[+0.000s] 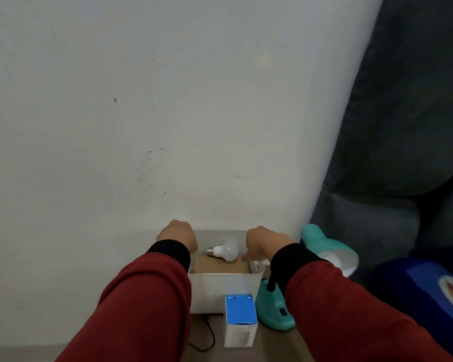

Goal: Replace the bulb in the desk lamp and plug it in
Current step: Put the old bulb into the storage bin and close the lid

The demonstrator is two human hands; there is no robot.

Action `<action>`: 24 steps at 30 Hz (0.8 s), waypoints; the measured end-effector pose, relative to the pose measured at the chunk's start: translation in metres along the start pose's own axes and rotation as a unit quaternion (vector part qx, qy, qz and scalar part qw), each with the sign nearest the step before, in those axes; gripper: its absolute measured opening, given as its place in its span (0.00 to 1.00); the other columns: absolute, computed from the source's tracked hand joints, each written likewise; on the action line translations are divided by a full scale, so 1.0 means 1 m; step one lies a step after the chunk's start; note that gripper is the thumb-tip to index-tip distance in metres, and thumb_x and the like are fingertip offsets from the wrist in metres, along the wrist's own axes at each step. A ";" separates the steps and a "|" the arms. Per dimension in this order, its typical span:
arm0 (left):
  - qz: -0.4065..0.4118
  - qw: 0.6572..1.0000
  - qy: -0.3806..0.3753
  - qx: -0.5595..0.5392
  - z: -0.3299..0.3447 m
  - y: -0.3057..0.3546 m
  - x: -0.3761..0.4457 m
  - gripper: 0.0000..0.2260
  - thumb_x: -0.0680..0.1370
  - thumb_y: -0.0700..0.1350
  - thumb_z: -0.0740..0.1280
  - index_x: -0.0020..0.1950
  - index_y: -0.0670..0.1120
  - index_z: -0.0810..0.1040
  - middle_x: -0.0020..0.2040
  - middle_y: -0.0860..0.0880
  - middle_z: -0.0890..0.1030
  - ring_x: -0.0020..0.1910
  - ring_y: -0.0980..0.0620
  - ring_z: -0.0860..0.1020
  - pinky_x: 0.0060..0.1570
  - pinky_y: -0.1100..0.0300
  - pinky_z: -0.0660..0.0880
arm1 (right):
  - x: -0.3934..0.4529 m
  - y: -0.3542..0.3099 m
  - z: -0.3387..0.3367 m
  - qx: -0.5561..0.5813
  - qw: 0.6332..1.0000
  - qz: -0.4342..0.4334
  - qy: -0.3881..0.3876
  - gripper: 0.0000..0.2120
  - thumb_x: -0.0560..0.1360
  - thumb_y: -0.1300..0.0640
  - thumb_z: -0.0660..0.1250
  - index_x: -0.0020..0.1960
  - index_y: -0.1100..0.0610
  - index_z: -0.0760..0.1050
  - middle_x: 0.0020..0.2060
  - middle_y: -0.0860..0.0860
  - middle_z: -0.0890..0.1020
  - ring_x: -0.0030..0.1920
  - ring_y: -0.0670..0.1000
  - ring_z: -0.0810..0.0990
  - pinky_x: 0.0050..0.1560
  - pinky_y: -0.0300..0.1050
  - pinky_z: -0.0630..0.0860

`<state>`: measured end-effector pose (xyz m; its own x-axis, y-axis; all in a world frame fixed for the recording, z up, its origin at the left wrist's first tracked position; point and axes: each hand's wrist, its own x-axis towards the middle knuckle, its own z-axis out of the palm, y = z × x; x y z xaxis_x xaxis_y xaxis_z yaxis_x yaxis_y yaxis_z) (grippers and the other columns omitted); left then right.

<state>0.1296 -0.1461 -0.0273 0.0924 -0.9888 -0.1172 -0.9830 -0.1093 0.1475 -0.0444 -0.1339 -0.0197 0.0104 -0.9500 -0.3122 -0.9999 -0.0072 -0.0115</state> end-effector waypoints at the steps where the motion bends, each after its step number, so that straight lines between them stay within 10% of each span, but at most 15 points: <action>1: 0.002 1.000 0.004 0.000 -0.003 0.000 -0.011 0.15 0.77 0.43 0.62 0.62 0.40 0.74 0.64 0.43 0.73 0.60 0.45 0.77 0.54 0.60 0.74 | -0.013 0.001 0.000 0.002 1.000 0.000 0.005 0.25 0.75 0.47 0.66 0.64 0.62 0.71 0.63 0.58 0.75 0.62 0.58 0.76 0.56 0.47 0.73; 11: 0.040 0.999 0.004 -0.024 0.033 -0.014 -0.131 0.19 0.77 0.48 0.63 0.65 0.41 0.72 0.63 0.43 0.76 0.62 0.45 0.74 0.53 0.61 0.71 | -0.123 0.018 0.066 0.080 0.995 0.004 0.056 0.22 0.72 0.46 0.66 0.61 0.59 0.75 0.60 0.57 0.78 0.58 0.58 0.78 0.52 0.46 0.73; 24: 0.030 0.972 -0.088 -0.218 0.216 -0.051 -0.246 0.35 0.75 0.54 0.66 0.76 0.49 0.52 0.74 0.41 0.63 0.71 0.42 0.64 0.69 0.52 0.65 | -0.206 0.034 0.265 0.258 0.963 0.082 0.022 0.42 0.71 0.40 0.68 0.76 0.45 0.48 0.76 0.56 0.56 0.76 0.58 0.55 0.73 0.52 0.55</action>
<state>0.1227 0.1249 -0.2177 -0.0289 -0.9664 -0.2553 -0.8216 -0.1225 0.5567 -0.0778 0.1443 -0.2075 -0.1590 -0.9373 -0.3100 -0.8509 0.2893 -0.4384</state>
